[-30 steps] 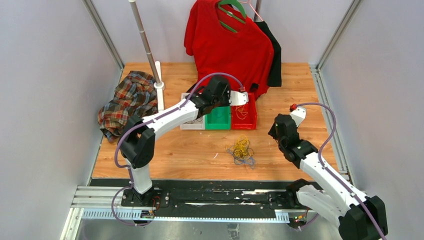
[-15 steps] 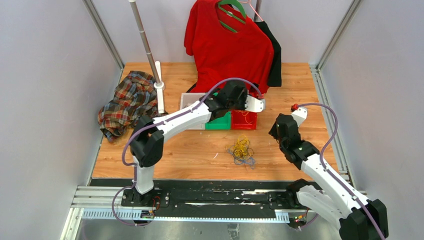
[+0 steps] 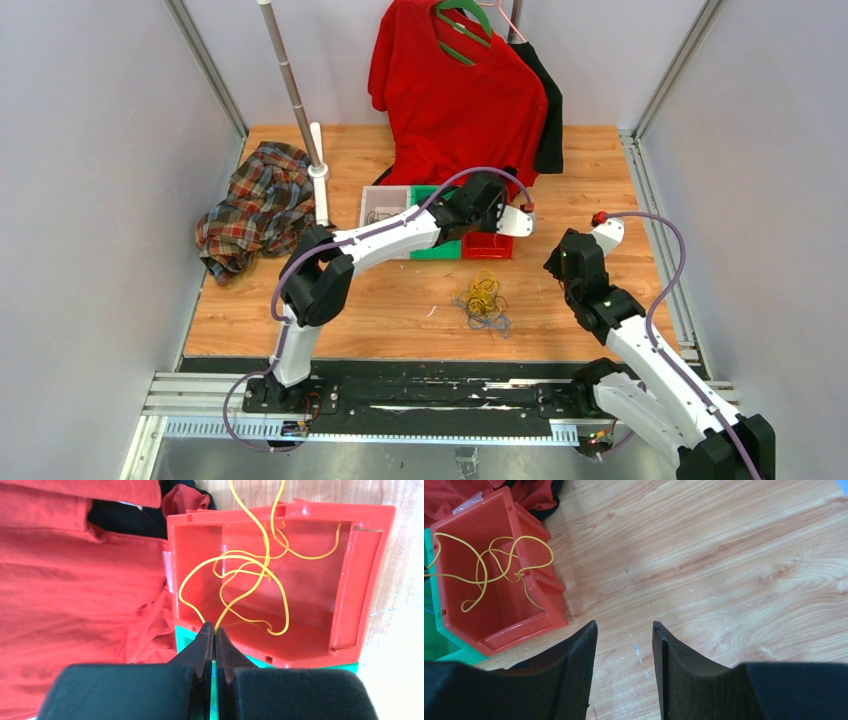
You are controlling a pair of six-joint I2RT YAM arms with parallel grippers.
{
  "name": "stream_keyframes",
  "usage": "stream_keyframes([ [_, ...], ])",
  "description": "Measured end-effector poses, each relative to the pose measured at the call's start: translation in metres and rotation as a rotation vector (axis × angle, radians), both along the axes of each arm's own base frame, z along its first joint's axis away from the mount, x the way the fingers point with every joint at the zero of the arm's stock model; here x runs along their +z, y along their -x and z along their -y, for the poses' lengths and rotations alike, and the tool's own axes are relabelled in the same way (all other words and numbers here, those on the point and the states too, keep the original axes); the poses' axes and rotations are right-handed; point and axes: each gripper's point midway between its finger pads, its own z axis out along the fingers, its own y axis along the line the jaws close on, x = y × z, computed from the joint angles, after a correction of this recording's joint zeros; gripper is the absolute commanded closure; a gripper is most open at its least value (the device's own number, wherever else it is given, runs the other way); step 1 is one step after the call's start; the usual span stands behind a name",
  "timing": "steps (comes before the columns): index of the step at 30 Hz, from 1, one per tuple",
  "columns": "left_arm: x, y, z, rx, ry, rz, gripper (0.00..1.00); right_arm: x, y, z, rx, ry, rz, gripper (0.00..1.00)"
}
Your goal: Untangle the cables
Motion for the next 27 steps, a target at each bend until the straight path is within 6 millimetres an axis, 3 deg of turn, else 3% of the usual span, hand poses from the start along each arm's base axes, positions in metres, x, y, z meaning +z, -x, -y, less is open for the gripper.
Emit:
stream_keyframes([
  [6, -0.010, 0.004, -0.003, 0.009, 0.035, -0.080, 1.00, -0.001, 0.000, 0.001, -0.005, -0.003, -0.004, 0.55],
  [12, -0.025, 0.002, 0.003, 0.007, 0.073, -0.216, 0.69, -0.001, 0.000, 0.001, -0.007, -0.003, -0.004, 0.55],
  [17, -0.033, 0.004, -0.004, 0.019, 0.084, -0.313, 0.40, -0.006, -0.001, 0.002, -0.009, -0.001, -0.022, 0.56],
  [19, -0.029, 0.004, -0.007, 0.020, 0.098, -0.341, 0.28, -0.010, -0.002, 0.001, -0.004, 0.000, -0.035, 0.56],
  [21, -0.024, 0.005, -0.009, 0.018, 0.108, -0.365, 0.23, -0.013, -0.003, 0.000, -0.001, 0.002, -0.047, 0.56],
  [27, 0.010, 0.004, -0.021, 0.038, 0.165, -0.415, 0.18, -0.023, -0.011, -0.011, 0.032, -0.016, -0.074, 0.58],
])
